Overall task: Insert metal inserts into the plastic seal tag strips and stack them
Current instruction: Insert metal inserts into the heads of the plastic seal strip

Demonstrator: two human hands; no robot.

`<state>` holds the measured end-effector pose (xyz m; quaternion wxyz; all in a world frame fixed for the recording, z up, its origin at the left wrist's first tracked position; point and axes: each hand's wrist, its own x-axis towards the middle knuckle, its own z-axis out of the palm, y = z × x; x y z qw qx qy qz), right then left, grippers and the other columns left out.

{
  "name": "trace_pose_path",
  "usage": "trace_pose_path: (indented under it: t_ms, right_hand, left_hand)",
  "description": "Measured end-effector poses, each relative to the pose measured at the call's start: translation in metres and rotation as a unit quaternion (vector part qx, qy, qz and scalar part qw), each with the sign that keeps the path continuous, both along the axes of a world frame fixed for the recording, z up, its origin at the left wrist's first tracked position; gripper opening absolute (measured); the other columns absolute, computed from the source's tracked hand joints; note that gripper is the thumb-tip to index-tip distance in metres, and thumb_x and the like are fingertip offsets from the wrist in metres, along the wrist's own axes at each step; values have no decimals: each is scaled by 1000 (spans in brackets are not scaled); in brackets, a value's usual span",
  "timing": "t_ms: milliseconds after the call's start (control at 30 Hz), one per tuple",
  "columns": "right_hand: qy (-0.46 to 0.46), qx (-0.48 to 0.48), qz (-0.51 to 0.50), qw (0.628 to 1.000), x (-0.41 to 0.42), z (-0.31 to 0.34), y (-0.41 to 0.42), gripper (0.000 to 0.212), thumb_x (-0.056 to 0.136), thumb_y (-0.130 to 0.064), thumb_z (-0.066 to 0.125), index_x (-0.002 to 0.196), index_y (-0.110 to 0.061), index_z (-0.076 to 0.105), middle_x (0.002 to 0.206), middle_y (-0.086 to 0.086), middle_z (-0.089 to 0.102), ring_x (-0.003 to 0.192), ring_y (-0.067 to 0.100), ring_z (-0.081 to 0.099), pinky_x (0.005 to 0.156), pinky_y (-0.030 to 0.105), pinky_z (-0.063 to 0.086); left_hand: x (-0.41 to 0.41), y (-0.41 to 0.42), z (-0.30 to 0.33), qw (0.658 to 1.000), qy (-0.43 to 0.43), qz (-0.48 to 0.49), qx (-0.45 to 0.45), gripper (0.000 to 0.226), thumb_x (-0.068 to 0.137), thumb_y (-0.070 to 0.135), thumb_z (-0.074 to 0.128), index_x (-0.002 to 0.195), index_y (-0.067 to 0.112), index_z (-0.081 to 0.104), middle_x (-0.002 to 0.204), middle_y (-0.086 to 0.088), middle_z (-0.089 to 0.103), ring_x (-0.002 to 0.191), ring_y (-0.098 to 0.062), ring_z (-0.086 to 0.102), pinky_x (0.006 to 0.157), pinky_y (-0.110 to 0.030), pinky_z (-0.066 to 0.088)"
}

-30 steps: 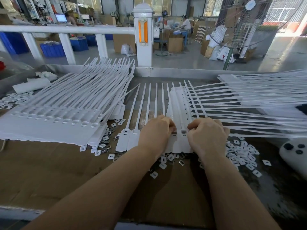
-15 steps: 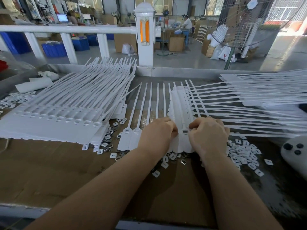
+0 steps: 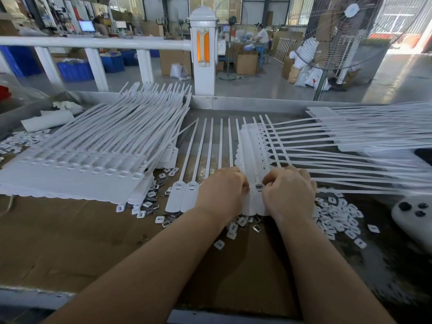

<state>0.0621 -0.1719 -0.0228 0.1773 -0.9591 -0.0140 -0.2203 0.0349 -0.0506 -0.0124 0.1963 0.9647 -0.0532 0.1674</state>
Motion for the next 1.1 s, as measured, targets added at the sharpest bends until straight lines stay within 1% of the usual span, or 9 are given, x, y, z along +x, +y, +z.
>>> trace_pose_path:
  t_ms: [67, 133, 267, 333, 500, 633, 767, 967, 1100]
  right_hand:
    - [-1, 1, 3, 1000, 0, -1, 0, 19, 87, -18, 50, 93, -22, 68, 104, 1, 60, 105, 21, 43, 88, 35, 28]
    - [-2, 1, 6, 1000, -1, -1, 0, 20, 86, -17, 50, 93, -21, 68, 104, 2, 60, 105, 22, 44, 89, 35, 28]
    - [-1, 3, 8, 1000, -1, -1, 0, 21, 86, -16, 50, 93, -22, 69, 104, 2, 60, 106, 22, 43, 89, 34, 27]
    - [-2, 4, 8, 1000, -1, -1, -1, 21, 86, -16, 50, 93, -22, 69, 105, 1, 60, 106, 22, 43, 88, 34, 27]
    - [1, 15, 16, 1000, -2, -1, -1, 22, 85, -14, 50, 93, -21, 69, 105, 2, 61, 106, 22, 43, 89, 34, 26]
    - [1, 17, 20, 1000, -1, -1, -1, 23, 86, -13, 49, 94, -21, 69, 104, 2, 61, 105, 22, 44, 87, 34, 26]
    - [-2, 16, 16, 1000, -1, 0, -1, 23, 86, -14, 49, 94, -20, 69, 103, 2, 61, 104, 22, 44, 88, 34, 28]
    - [0, 11, 14, 1000, -1, 0, -1, 21, 87, -16, 49, 94, -21, 69, 104, 2, 61, 105, 22, 44, 88, 34, 29]
    - [1, 7, 15, 1000, -1, 0, -1, 21, 87, -17, 49, 93, -20, 68, 103, 2, 61, 104, 22, 44, 87, 34, 30]
  left_hand:
    - [2, 0, 2, 1000, 6, 5, -8, 19, 94, 25, 51, 102, 19, 67, 102, 4, 59, 96, -15, 54, 84, -32, 47]
    - [3, -1, 1, 1000, -1, 10, -4, 19, 94, 26, 51, 103, 20, 67, 102, 4, 59, 96, -16, 54, 82, -29, 46]
    - [3, 0, -6, 1000, -9, 14, 13, 22, 96, 25, 47, 109, 21, 64, 103, 3, 58, 99, -15, 52, 74, -22, 36]
    - [5, 0, -7, 1000, -7, 18, 6, 21, 97, 24, 47, 108, 20, 65, 103, 2, 58, 98, -16, 52, 75, -23, 39]
    - [6, -1, -6, 997, -9, 40, -73, 18, 95, 23, 49, 101, 16, 65, 104, 1, 61, 96, -17, 55, 84, -30, 46]
    - [5, -1, -5, 990, -11, 55, -127, 16, 93, 23, 53, 98, 14, 66, 101, 0, 63, 91, -16, 57, 83, -27, 45]
    - [4, -1, -6, 996, -15, 27, -83, 15, 92, 22, 55, 95, 15, 67, 100, 3, 62, 93, -15, 54, 82, -28, 45]
    - [3, 0, -3, 1000, -14, 0, -20, 20, 94, 22, 52, 101, 15, 69, 100, 4, 61, 95, -13, 52, 80, -23, 42]
    - [-3, 0, 2, 999, -18, -22, 17, 24, 94, 23, 47, 100, 14, 69, 99, 5, 59, 97, -14, 51, 83, -30, 47]
